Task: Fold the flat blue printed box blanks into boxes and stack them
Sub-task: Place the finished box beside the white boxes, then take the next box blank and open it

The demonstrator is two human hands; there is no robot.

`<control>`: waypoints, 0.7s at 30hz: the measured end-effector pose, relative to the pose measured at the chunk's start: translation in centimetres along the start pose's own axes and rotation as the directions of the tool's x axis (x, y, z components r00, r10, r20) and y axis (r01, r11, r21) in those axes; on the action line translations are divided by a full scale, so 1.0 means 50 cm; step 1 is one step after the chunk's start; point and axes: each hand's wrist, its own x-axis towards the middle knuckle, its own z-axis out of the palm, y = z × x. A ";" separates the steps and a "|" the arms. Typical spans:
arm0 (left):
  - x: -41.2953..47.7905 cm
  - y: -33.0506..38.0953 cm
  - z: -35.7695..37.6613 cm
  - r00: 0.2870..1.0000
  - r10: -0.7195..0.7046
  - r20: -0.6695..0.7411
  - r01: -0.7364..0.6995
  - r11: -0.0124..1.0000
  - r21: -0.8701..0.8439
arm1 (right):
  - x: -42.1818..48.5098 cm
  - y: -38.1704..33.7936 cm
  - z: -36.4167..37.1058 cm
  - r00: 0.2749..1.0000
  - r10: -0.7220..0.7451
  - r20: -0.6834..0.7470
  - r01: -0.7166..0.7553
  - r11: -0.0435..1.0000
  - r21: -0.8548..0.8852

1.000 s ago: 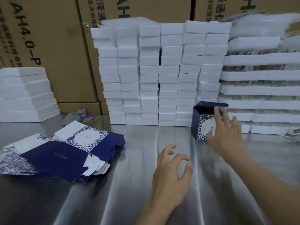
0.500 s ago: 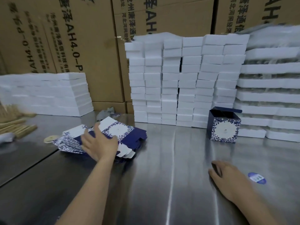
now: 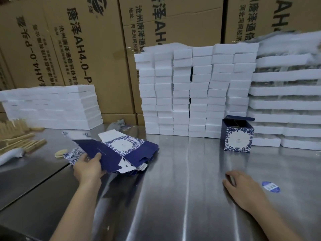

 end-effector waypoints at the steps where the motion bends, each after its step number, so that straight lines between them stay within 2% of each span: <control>1: -0.001 0.003 0.000 0.998 0.059 0.009 -0.059 0.998 0.027 | 0.000 -0.001 0.000 1.000 0.000 -0.004 0.000 1.000 0.002; 4: -0.002 0.004 0.009 0.982 0.190 0.006 -0.190 0.974 0.126 | -0.001 -0.004 -0.003 1.000 -0.004 -0.009 0.004 1.000 0.006; 8: -0.002 0.011 0.028 0.986 0.140 -0.086 -0.121 0.973 0.197 | -0.003 -0.007 -0.007 1.000 -0.006 -0.011 0.005 1.000 -0.003; 9: -0.011 0.022 0.033 0.983 0.151 -0.109 -0.128 0.973 0.194 | -0.003 -0.007 -0.007 1.000 -0.007 -0.013 0.007 1.000 -0.005; 11: -0.045 0.052 0.053 0.978 0.192 -0.083 -0.186 0.979 0.078 | -0.001 -0.006 -0.008 1.000 -0.006 -0.016 0.006 1.000 -0.018; 14: -0.122 0.105 0.091 0.960 0.272 0.060 -0.259 0.951 -0.170 | 0.001 -0.012 -0.009 1.000 0.008 -0.008 -0.008 1.000 -0.026; 16: -0.188 0.123 0.118 0.932 0.309 0.189 -0.248 0.925 -0.289 | -0.001 -0.015 -0.007 1.000 0.010 -0.010 -0.010 1.000 -0.025; 19: -0.273 0.100 0.171 0.859 0.328 0.394 -0.181 0.913 -0.367 | -0.004 -0.019 -0.009 0.999 0.025 -0.021 -0.026 1.000 -0.004; 21: -0.312 0.056 0.211 0.809 0.283 0.515 -0.101 0.930 -0.353 | -0.006 -0.021 -0.012 0.996 0.060 -0.062 -0.055 0.995 0.085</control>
